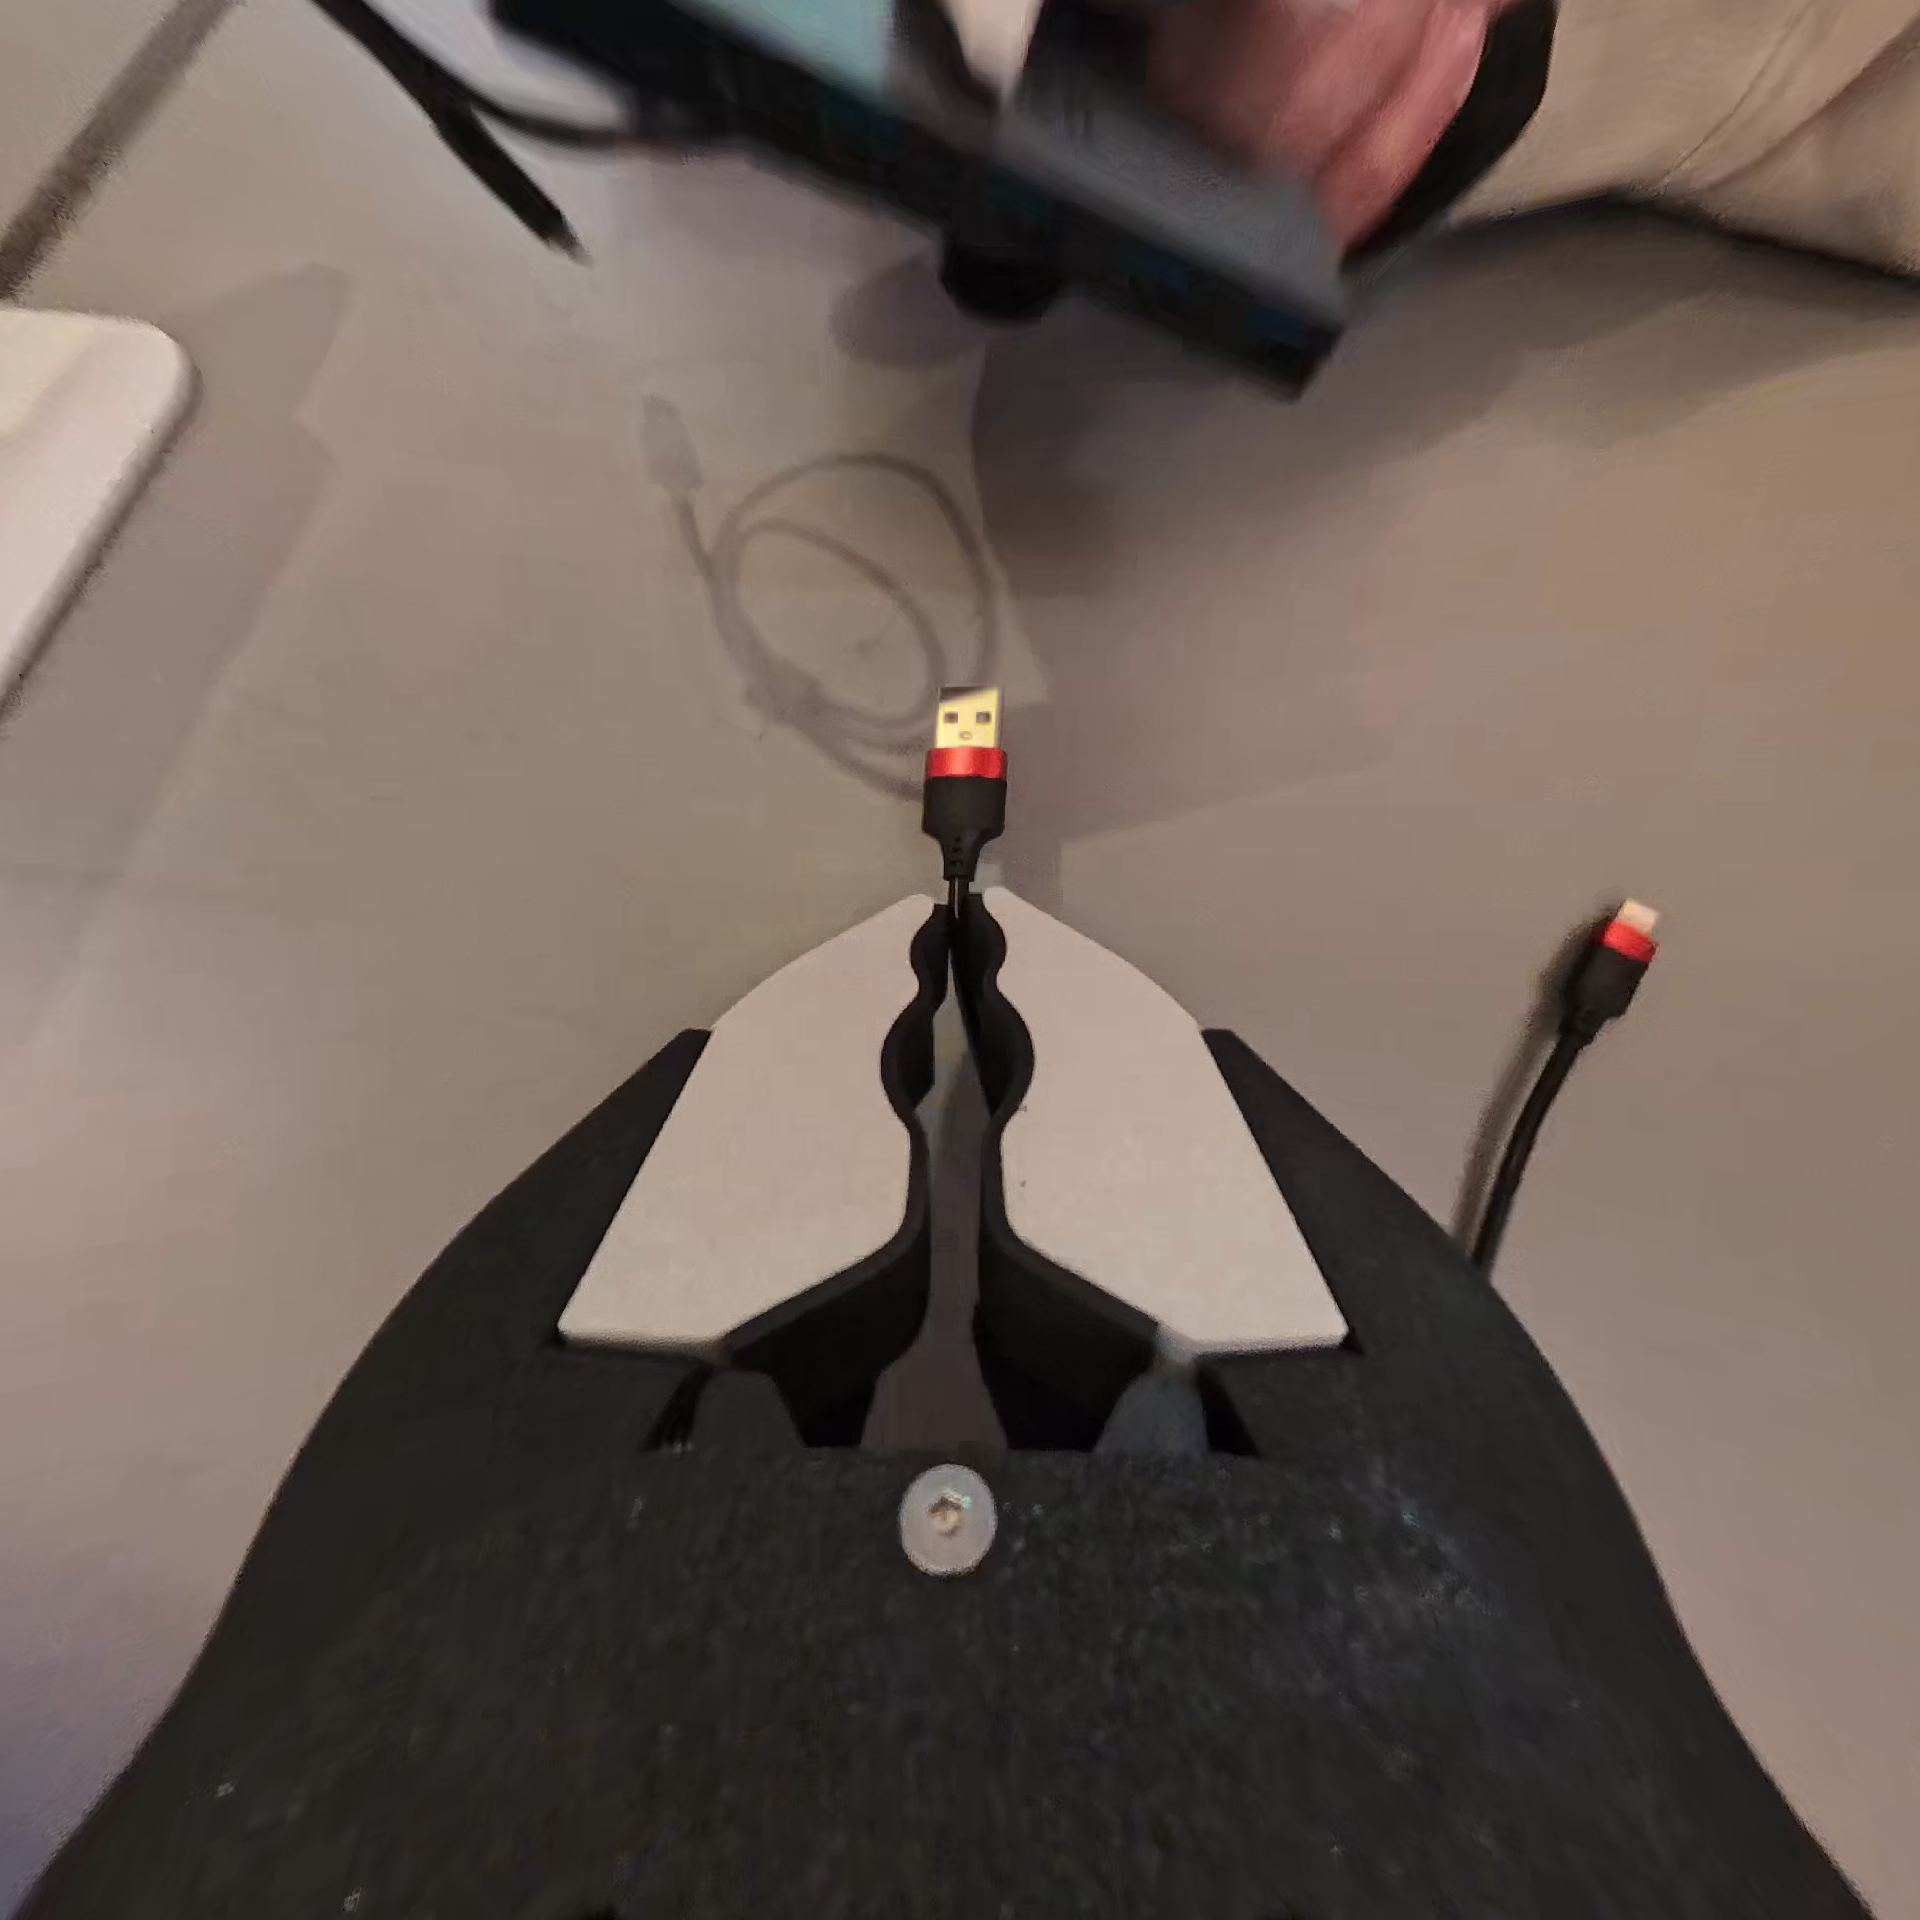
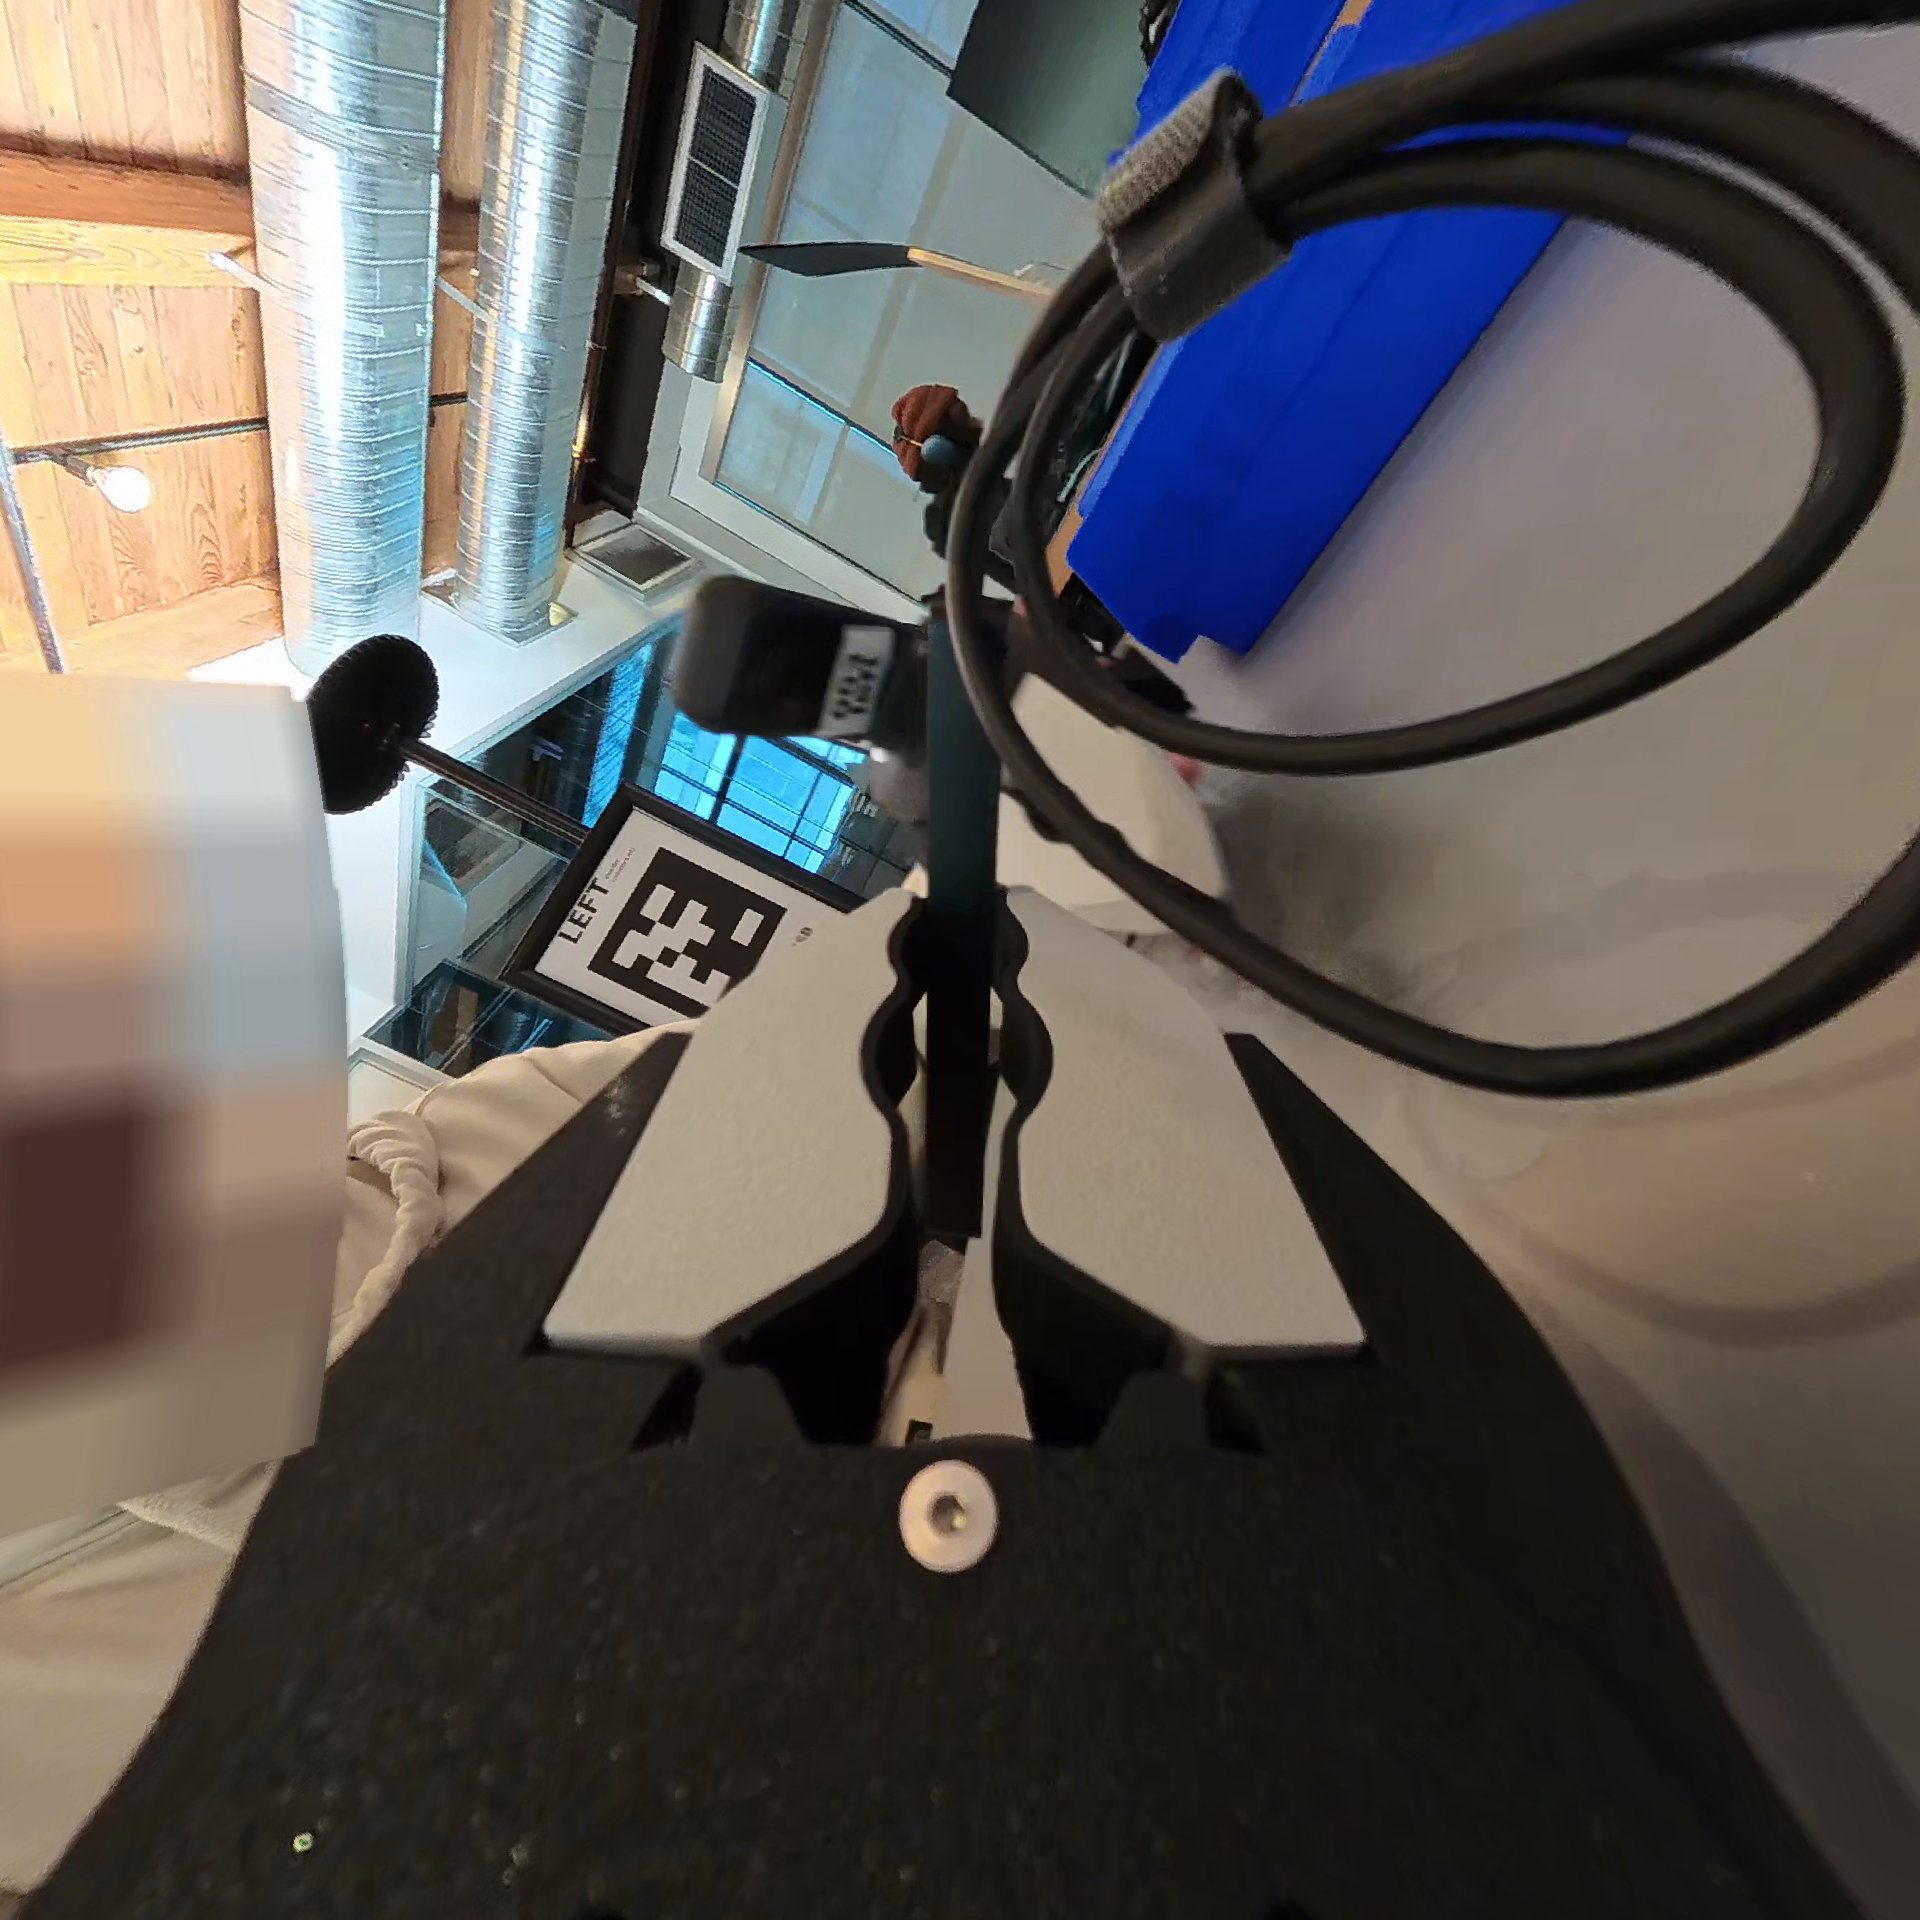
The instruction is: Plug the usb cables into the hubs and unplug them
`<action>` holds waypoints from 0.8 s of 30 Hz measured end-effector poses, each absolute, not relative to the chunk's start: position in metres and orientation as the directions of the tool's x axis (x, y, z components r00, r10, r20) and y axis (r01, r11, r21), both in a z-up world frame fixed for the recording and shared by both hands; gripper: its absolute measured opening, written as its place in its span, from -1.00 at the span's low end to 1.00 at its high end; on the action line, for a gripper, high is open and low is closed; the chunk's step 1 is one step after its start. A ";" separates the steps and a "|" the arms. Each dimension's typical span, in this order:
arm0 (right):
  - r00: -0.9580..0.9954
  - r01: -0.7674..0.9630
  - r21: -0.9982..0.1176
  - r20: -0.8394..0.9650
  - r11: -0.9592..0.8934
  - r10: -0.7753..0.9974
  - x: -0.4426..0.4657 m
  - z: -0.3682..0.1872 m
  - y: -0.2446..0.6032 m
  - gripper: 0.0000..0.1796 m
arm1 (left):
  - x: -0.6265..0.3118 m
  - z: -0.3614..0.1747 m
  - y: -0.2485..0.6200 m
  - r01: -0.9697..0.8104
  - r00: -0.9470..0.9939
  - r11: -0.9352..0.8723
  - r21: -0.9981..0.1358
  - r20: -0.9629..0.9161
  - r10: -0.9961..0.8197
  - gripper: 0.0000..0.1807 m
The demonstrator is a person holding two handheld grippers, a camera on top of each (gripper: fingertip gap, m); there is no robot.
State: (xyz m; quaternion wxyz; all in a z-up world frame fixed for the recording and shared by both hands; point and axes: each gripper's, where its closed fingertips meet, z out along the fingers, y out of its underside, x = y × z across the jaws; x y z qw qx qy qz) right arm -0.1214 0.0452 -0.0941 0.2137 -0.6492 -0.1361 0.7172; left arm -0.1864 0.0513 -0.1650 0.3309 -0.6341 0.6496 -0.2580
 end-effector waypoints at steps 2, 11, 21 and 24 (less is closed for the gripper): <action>-0.032 -0.108 -0.475 -0.876 -0.873 0.481 -0.125 -0.101 0.045 -0.88 | -0.190 -0.145 0.053 -0.633 0.036 0.074 -0.771 -0.125 -0.991 -0.98; -0.091 -0.074 -0.381 -0.918 -0.922 0.386 -0.146 -0.109 0.039 -0.88 | -0.191 -0.117 0.059 -0.729 0.022 0.263 -0.632 -0.407 -0.913 -0.97; -0.071 -0.113 -0.366 -0.924 -0.924 0.375 -0.142 -0.111 0.047 -0.88 | -0.185 -0.115 0.057 -0.739 0.021 0.278 -0.614 -0.434 -0.901 -0.97; -0.063 -0.110 -0.362 -0.927 -0.926 0.370 -0.140 -0.113 0.047 -0.88 | -0.185 -0.114 0.057 -0.739 0.026 0.275 -0.615 -0.434 -0.901 -0.97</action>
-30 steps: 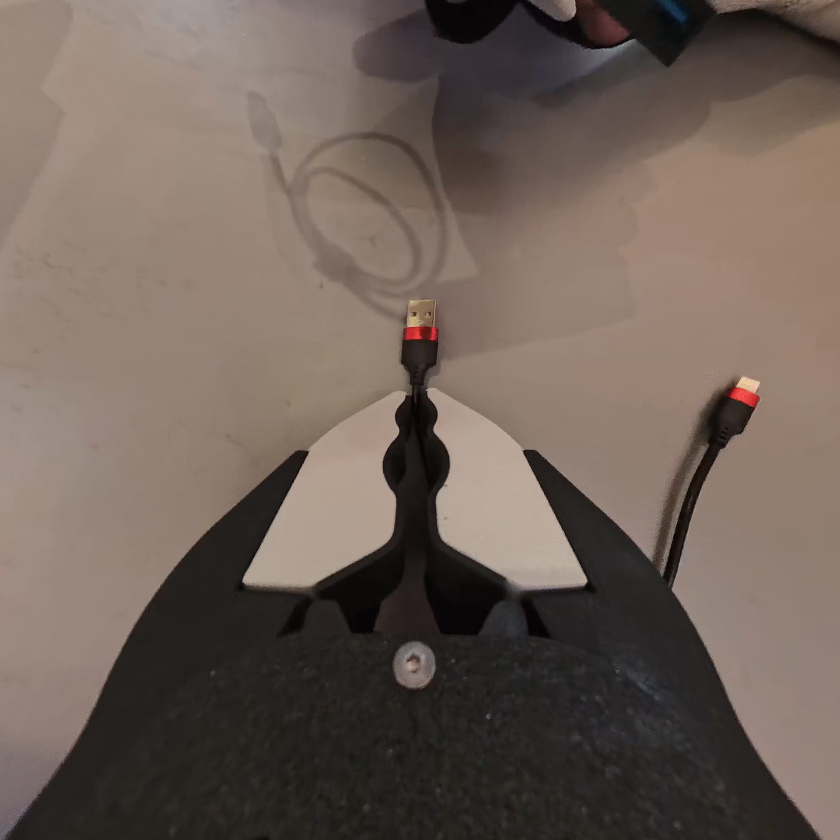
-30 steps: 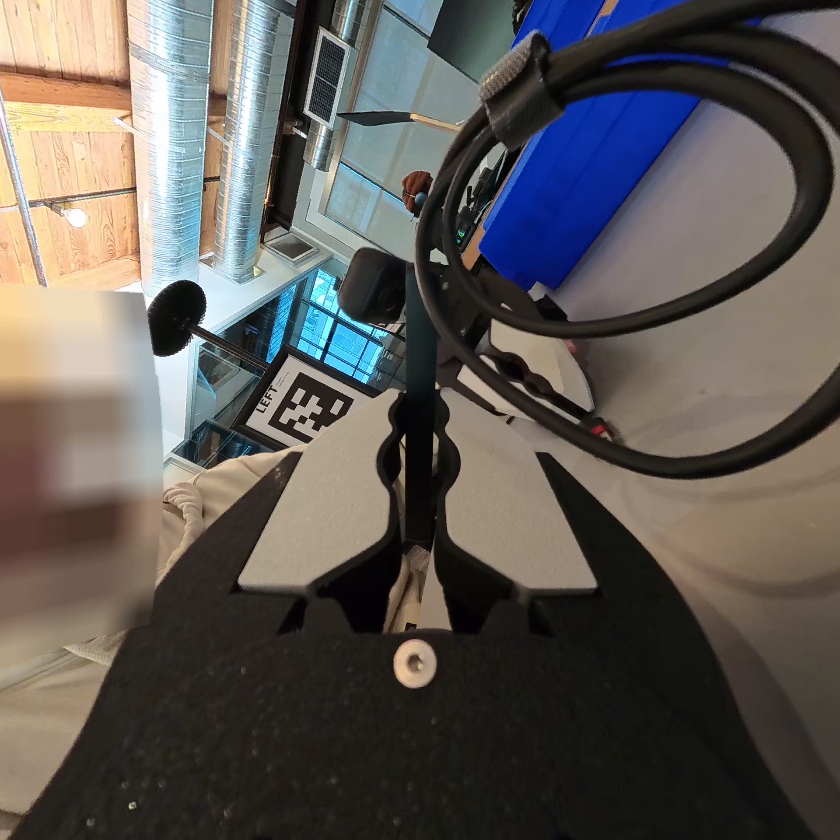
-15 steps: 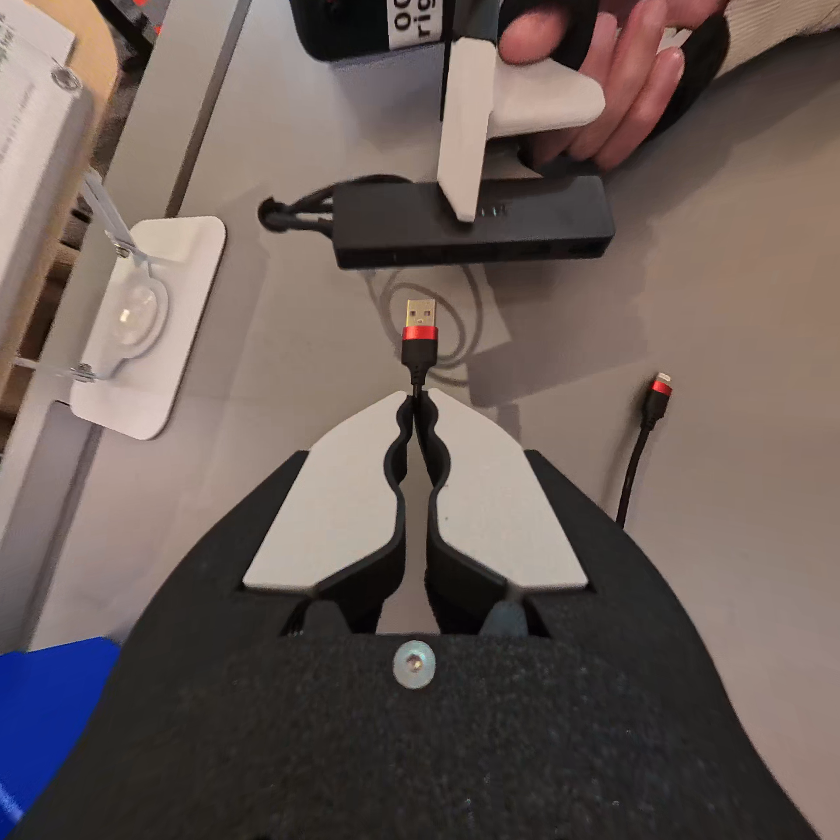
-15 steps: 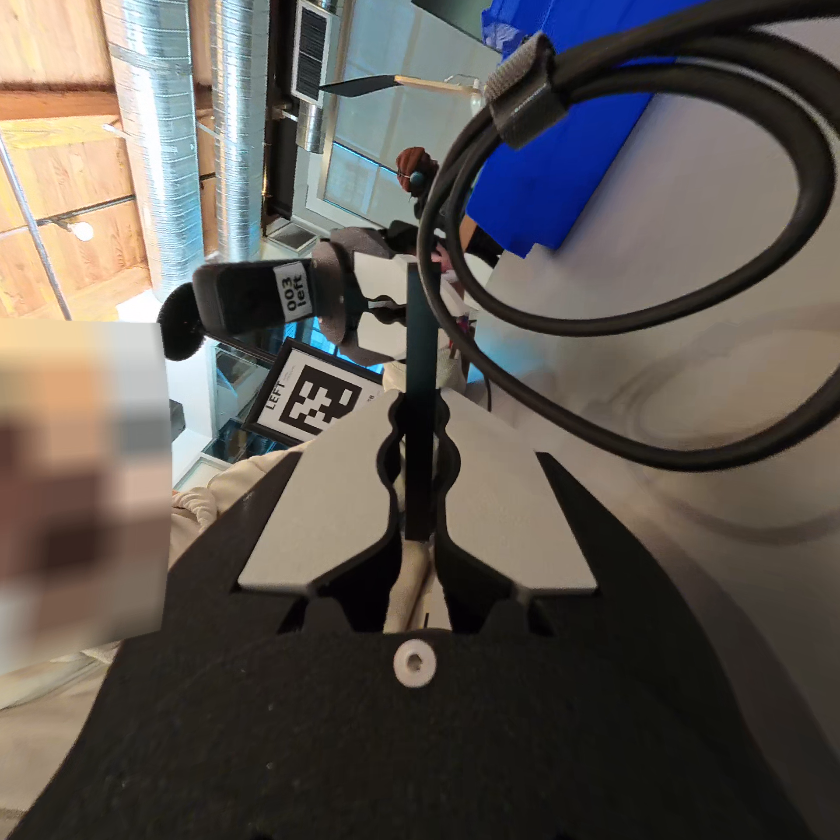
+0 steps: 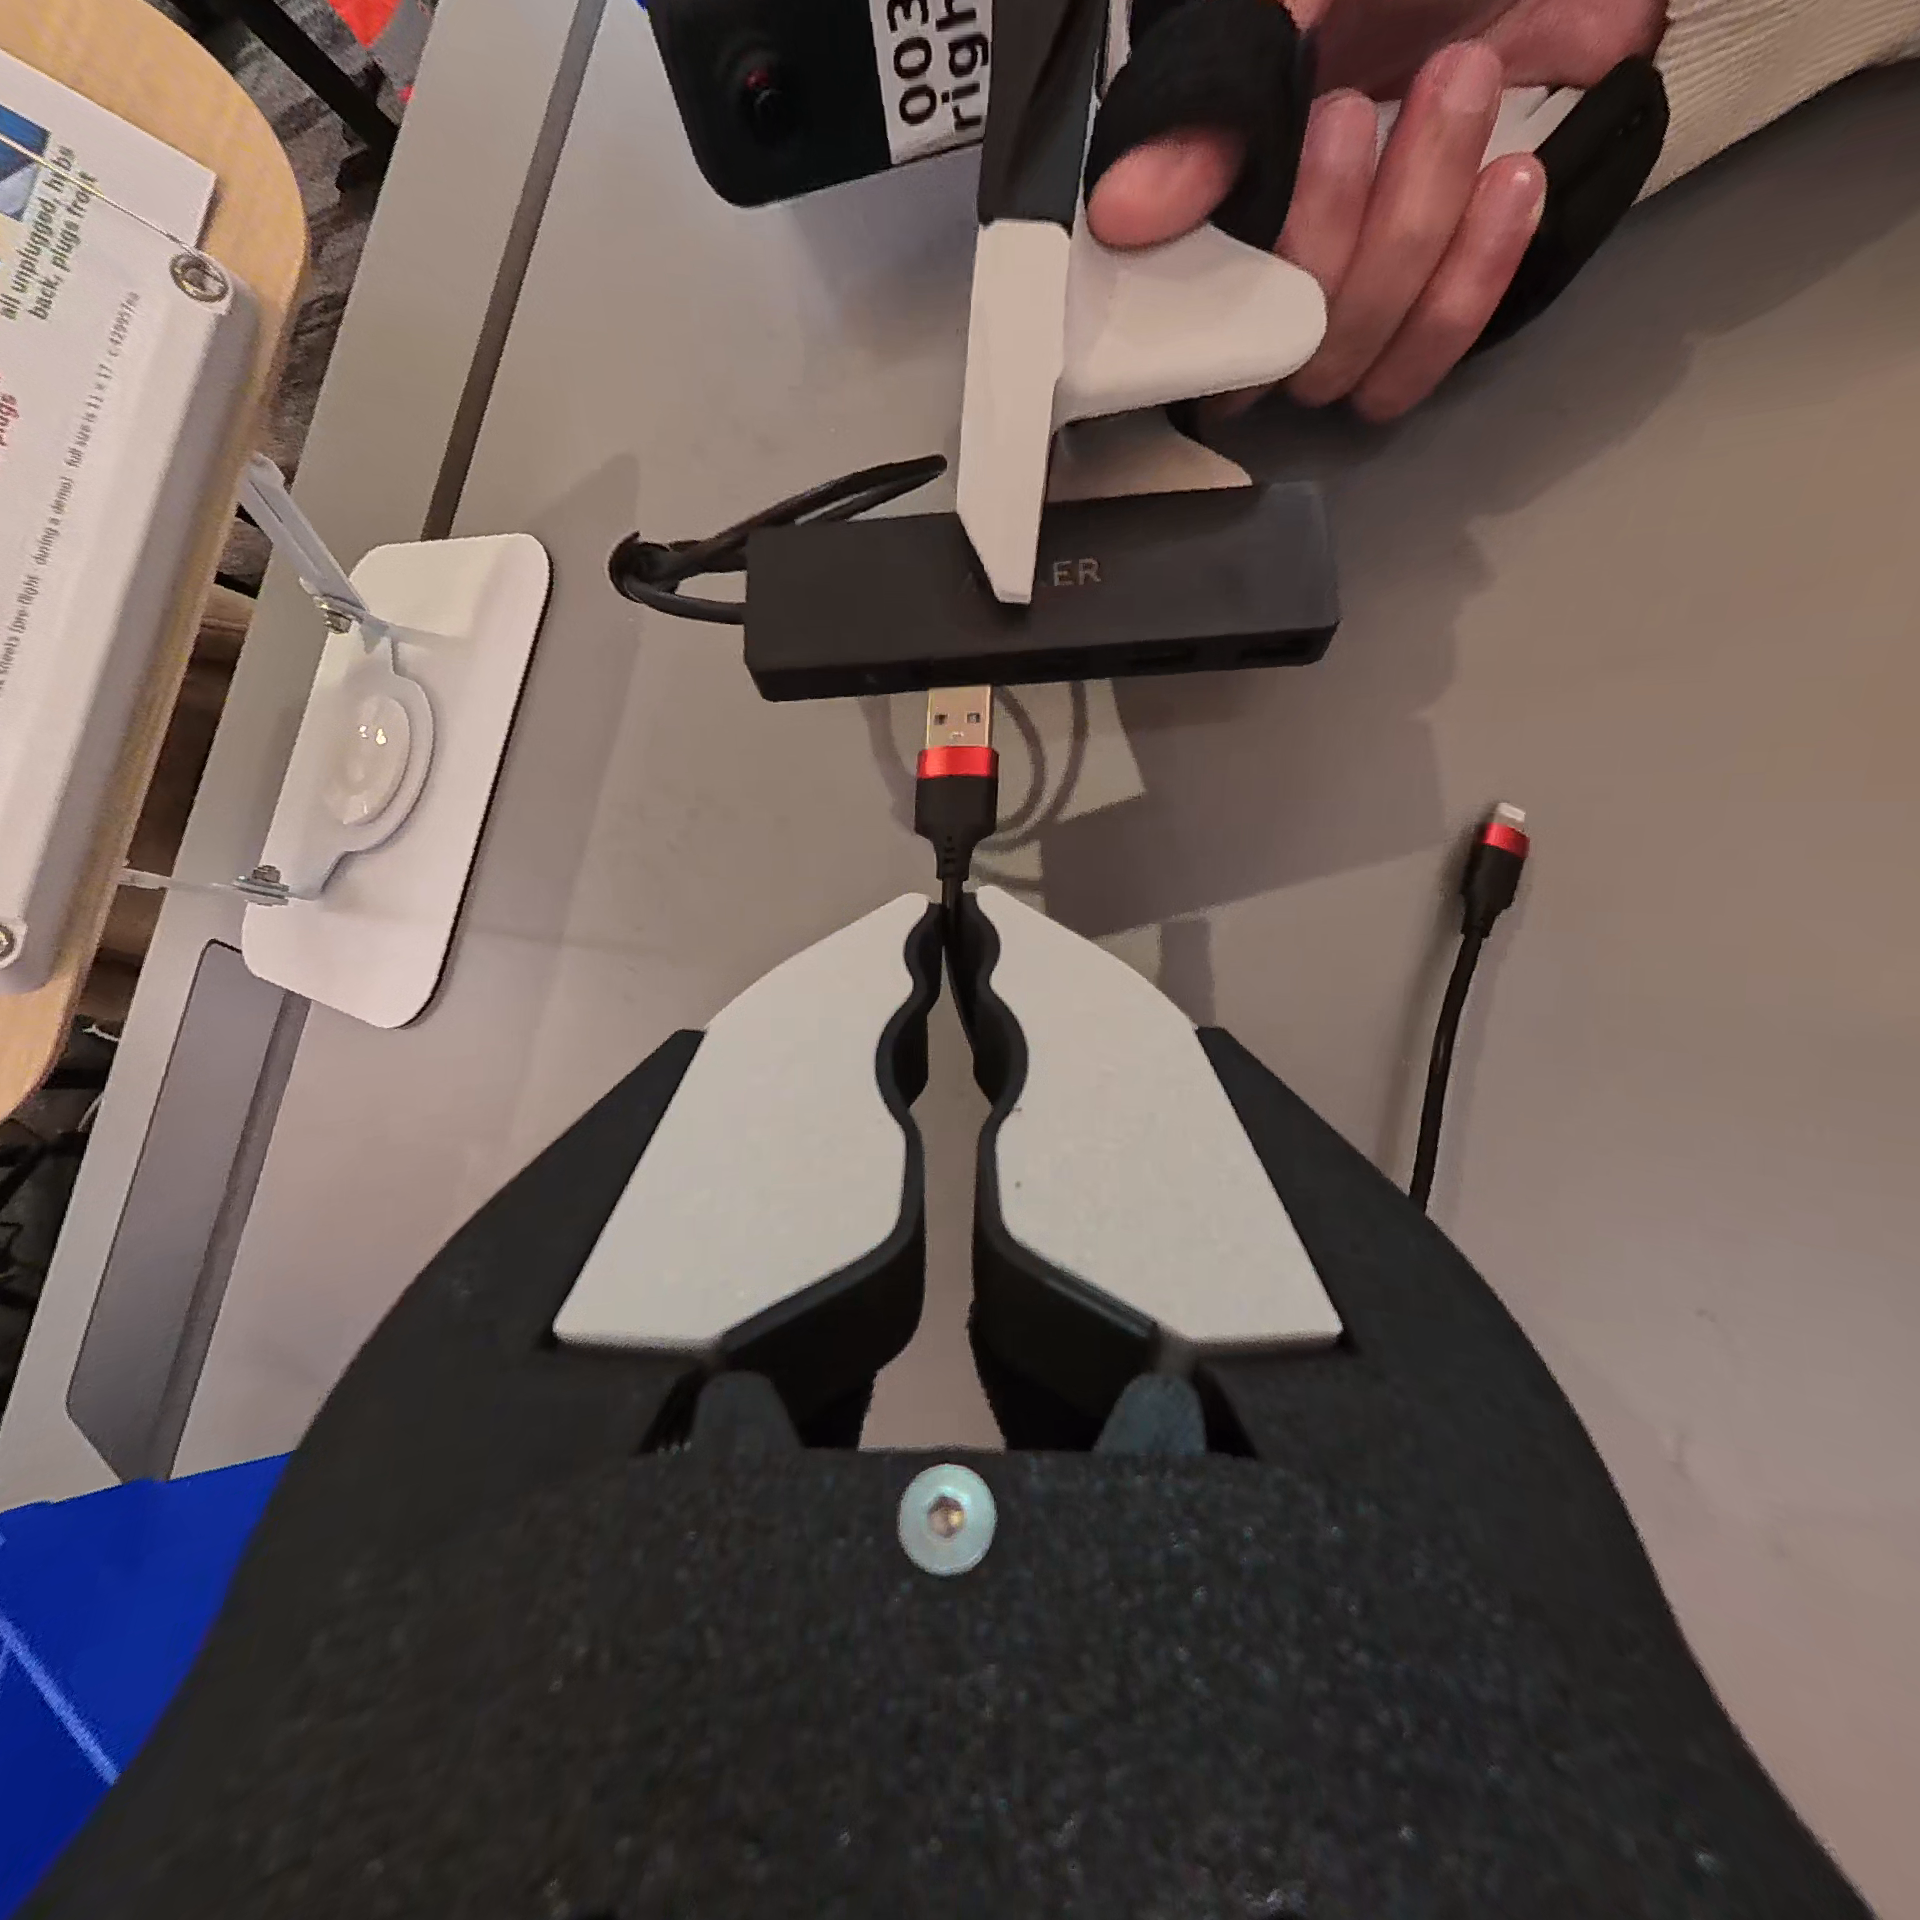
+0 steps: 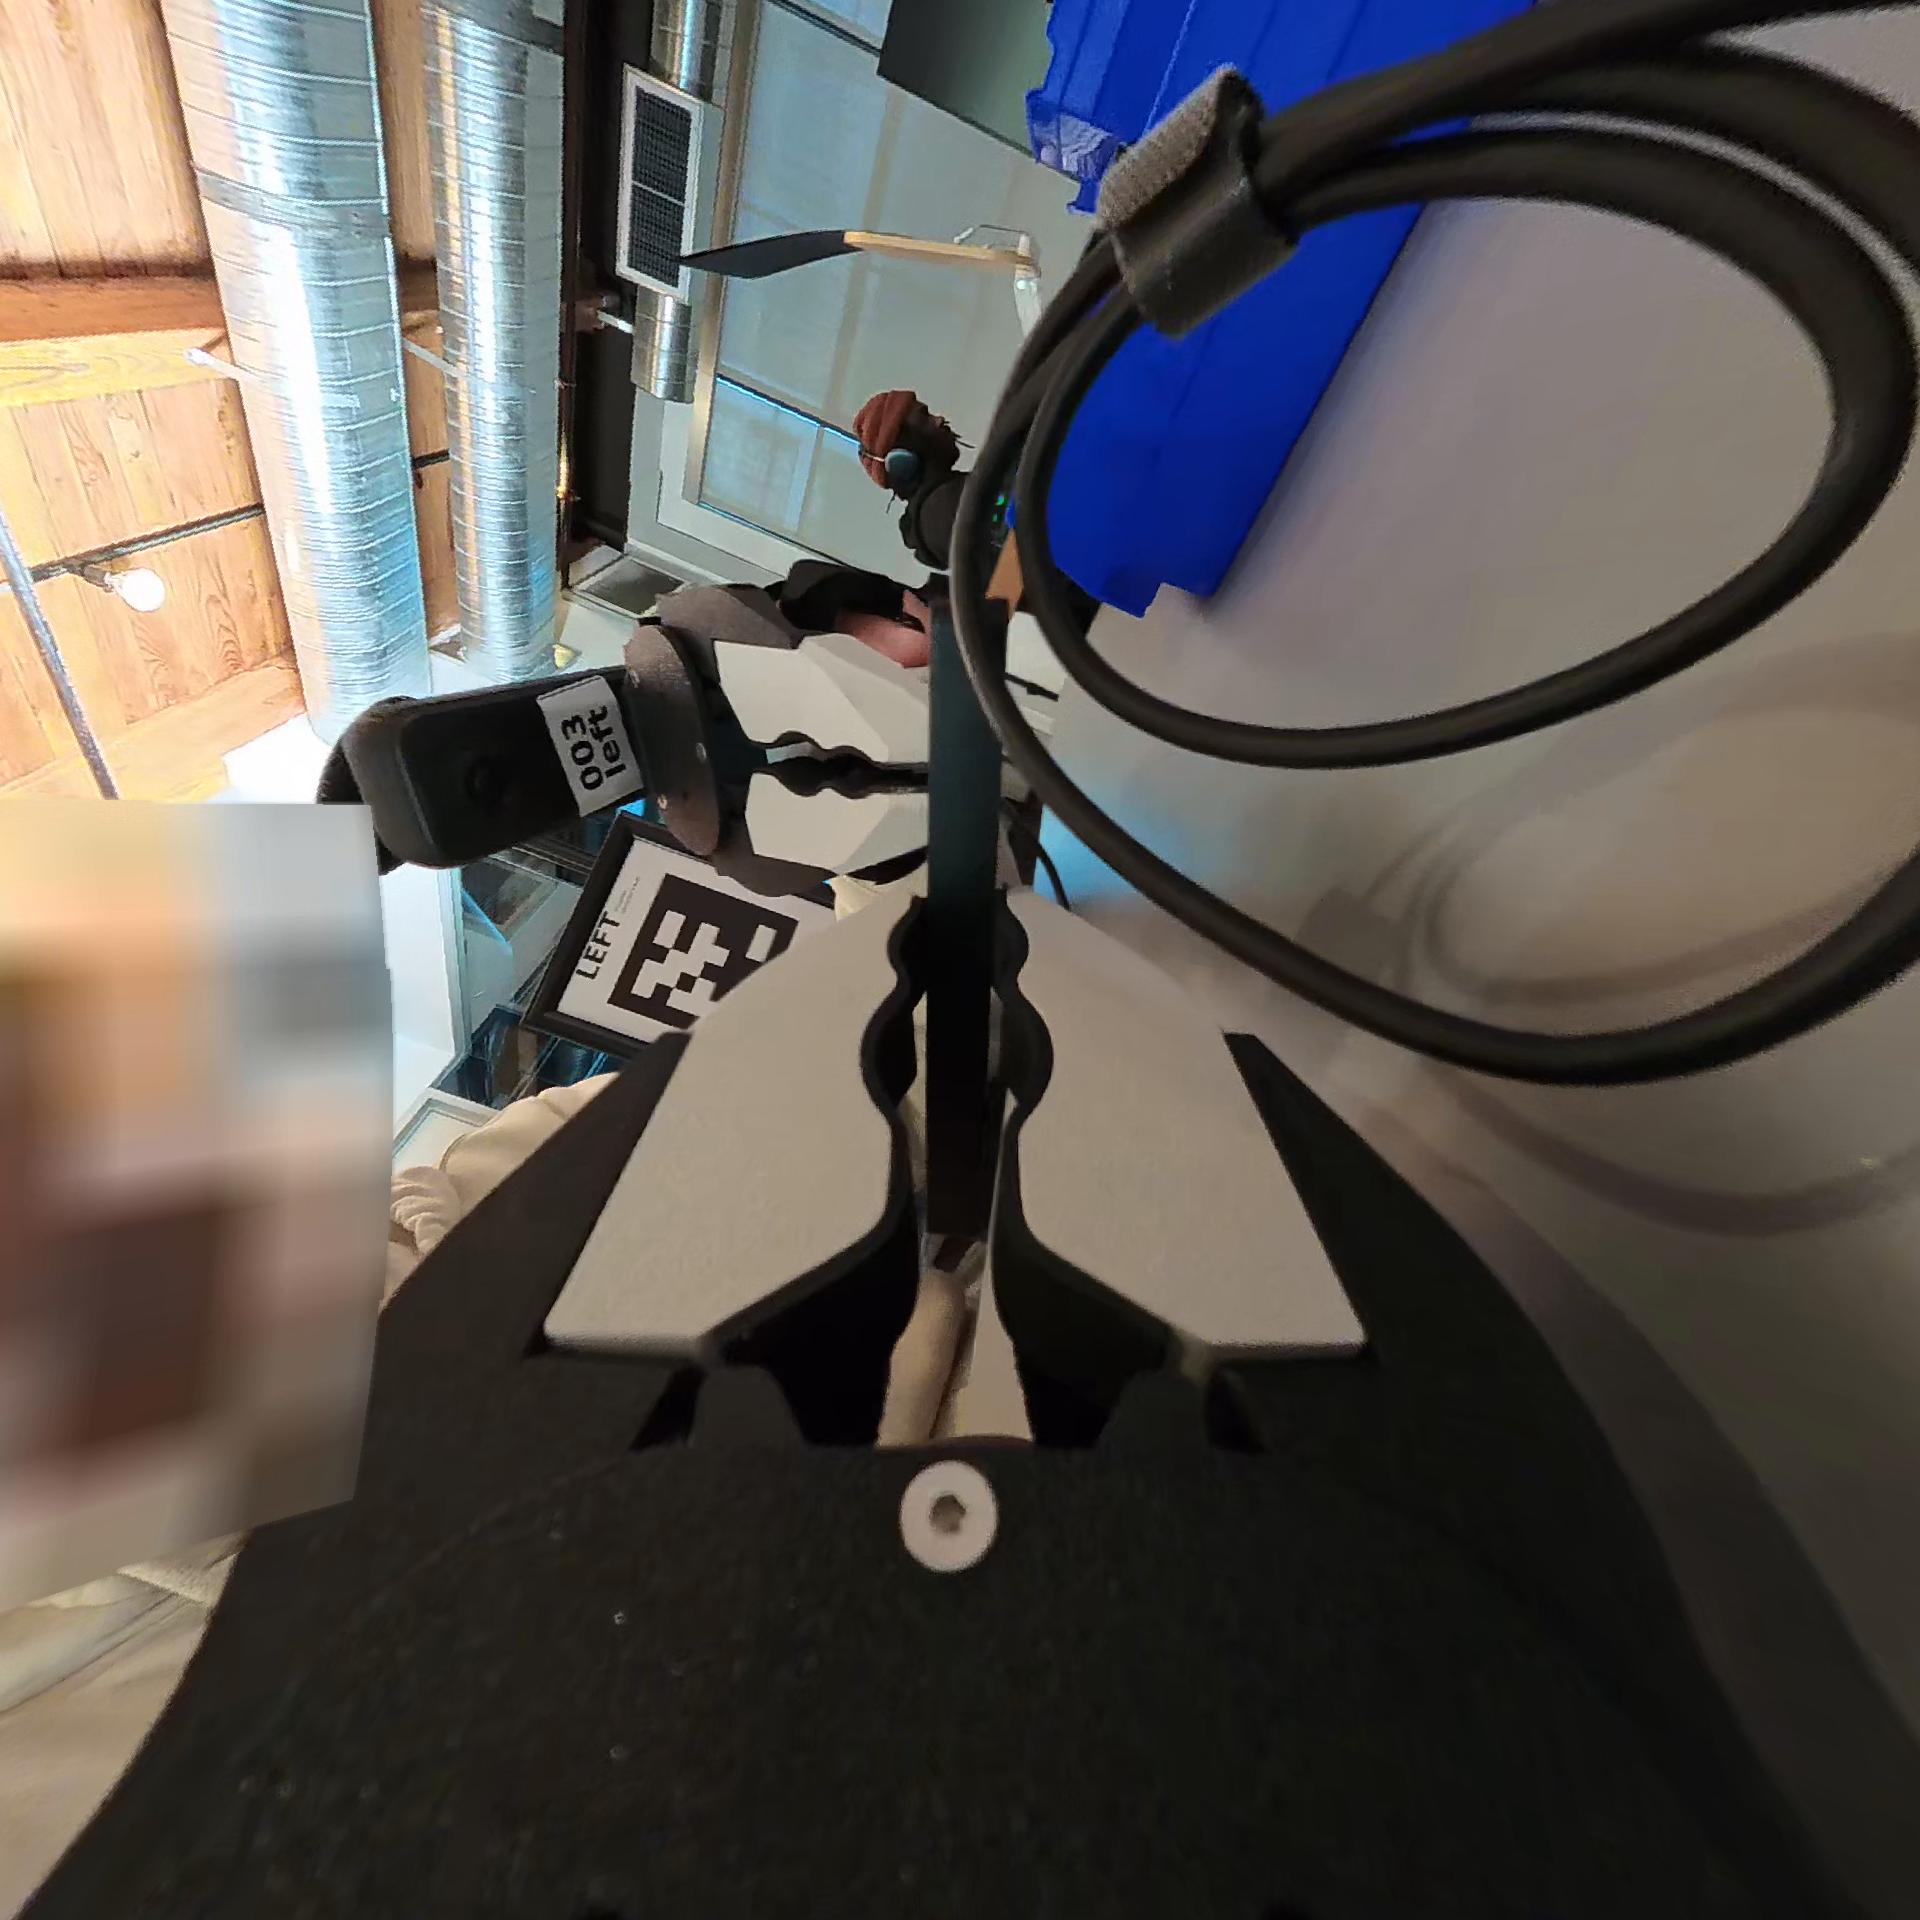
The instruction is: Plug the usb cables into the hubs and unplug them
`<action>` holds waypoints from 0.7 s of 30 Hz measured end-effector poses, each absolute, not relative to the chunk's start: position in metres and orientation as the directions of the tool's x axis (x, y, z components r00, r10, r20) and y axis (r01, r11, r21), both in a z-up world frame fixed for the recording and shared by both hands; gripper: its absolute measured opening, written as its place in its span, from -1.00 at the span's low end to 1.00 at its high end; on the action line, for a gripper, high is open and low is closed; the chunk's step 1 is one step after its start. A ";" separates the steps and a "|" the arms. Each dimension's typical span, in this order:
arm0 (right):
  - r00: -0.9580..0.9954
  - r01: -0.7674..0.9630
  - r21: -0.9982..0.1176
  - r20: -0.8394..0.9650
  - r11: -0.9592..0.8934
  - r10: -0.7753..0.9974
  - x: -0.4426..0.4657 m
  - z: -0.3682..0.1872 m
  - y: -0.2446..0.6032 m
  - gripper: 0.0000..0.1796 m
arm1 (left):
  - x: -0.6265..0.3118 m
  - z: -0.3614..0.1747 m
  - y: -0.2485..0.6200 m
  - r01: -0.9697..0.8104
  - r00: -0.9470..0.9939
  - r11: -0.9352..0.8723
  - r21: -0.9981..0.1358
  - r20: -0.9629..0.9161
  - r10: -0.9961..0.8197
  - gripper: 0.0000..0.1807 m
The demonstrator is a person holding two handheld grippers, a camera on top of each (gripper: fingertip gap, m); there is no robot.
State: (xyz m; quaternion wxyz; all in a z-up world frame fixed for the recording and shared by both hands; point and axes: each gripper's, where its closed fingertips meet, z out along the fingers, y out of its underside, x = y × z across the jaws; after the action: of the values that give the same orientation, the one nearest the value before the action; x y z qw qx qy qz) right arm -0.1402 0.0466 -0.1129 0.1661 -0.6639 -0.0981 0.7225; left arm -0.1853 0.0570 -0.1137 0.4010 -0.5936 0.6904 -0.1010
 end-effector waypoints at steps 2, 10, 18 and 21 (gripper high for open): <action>-0.067 -0.103 -0.362 -0.927 -0.926 0.370 -0.142 -0.113 0.045 -0.88 | -0.186 -0.115 0.058 -0.746 0.026 0.275 -0.606 -0.439 -0.898 -0.97; -0.051 -0.097 -0.364 -0.928 -0.926 0.370 -0.143 -0.116 0.045 -0.88 | -0.184 -0.116 0.059 -0.743 0.034 0.269 -0.613 -0.435 -0.900 -0.97; -0.068 -0.102 -0.363 -0.926 -0.926 0.371 -0.143 -0.113 0.045 -0.88 | -0.186 -0.110 0.060 -0.731 0.045 0.256 -0.632 -0.419 -0.907 -0.97; -0.050 -0.100 -0.374 -0.924 -0.922 0.380 -0.143 -0.114 0.045 -0.88 | -0.187 -0.110 0.061 -0.735 0.050 0.256 -0.628 -0.426 -0.903 -0.97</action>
State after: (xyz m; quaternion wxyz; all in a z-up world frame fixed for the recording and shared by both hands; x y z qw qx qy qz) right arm -0.1426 0.0451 -0.1140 0.1675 -0.6686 -0.1046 0.7169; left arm -0.1869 0.0610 -0.1098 0.4045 -0.6012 0.6813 -0.1038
